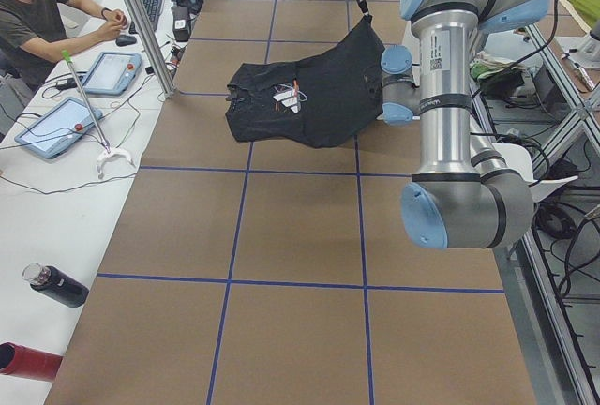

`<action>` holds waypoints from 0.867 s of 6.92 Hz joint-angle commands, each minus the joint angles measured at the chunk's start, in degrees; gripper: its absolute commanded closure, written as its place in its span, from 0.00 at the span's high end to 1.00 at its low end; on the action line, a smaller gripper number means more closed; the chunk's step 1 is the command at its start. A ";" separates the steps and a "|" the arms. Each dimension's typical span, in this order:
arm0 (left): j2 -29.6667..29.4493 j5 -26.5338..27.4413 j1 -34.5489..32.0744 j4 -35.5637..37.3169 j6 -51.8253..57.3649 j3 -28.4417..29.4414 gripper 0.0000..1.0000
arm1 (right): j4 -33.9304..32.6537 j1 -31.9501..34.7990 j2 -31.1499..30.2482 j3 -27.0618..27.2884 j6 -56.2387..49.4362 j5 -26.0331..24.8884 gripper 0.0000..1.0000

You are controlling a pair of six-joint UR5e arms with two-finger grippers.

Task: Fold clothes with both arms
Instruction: 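Lift both hem corners and carry them toward the collar with both grippers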

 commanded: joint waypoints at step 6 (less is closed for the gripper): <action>-9.24 -2.33 -21.03 0.53 9.05 6.78 0.00 | 2.08 16.60 14.82 -9.69 2.61 1.07 0.00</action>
